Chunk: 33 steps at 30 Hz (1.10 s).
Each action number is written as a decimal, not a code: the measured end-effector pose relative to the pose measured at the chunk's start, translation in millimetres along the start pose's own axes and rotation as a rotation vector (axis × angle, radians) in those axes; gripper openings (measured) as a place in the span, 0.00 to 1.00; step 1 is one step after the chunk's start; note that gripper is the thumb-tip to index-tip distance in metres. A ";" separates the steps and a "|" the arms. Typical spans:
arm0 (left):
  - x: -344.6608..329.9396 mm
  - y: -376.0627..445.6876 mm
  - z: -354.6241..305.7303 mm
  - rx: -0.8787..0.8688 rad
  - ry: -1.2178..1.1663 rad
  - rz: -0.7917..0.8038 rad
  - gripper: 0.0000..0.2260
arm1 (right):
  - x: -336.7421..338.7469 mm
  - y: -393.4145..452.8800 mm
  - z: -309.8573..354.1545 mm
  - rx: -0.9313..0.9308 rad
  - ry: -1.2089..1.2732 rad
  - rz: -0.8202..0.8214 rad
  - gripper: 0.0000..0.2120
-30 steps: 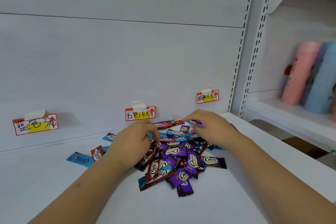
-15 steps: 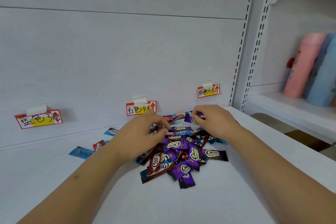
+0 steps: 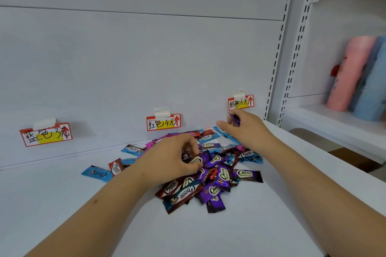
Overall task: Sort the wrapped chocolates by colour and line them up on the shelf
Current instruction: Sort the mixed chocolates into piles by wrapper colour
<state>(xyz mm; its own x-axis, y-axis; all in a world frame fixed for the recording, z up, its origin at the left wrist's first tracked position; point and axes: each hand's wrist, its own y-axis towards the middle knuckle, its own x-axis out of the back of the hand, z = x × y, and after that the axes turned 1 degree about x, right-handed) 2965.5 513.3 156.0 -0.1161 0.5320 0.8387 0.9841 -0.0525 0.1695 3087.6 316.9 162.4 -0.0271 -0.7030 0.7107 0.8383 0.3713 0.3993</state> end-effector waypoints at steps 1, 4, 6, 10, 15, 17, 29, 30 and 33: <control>0.0 0.6 1.1 0.005 -0.038 -0.021 0.09 | 1.5 -1.0 2.9 0.020 0.021 -0.013 0.17; 1.7 3.4 3.3 0.043 -0.141 -0.076 0.07 | 7.6 -5.7 14.0 0.020 0.118 0.048 0.21; 4.7 4.7 2.2 0.092 -0.271 -0.118 0.04 | 11.7 -10.5 22.1 0.012 0.233 0.185 0.18; 9.2 4.9 0.7 0.288 -0.544 -0.224 0.11 | 10.5 -16.0 22.8 0.109 0.235 0.385 0.06; 9.0 9.4 8.1 0.313 -0.612 -0.318 0.18 | 5.1 -16.4 13.6 0.137 -0.017 0.656 0.13; 9.1 9.0 8.5 0.293 -0.615 -0.325 0.17 | 5.3 -15.8 12.3 0.149 -0.033 0.652 0.14; 8.5 5.7 10.9 -0.002 -0.287 -0.169 0.10 | 3.0 -14.9 17.3 0.170 0.075 0.279 0.10; 7.5 6.2 12.2 -0.050 -0.136 -0.155 0.08 | 3.9 -14.4 17.8 0.150 0.103 0.264 0.11; 6.7 5.4 11.5 -0.085 0.155 -0.065 0.11 | 3.8 -12.5 18.2 0.103 0.133 0.252 0.22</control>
<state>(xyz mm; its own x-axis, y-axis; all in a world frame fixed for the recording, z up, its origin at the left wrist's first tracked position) 2971.6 526.3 156.7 -0.2053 0.4005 0.8930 0.9597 -0.0966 0.2639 3067.1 320.6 170.7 0.2523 -0.6515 0.7155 0.7496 0.5992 0.2812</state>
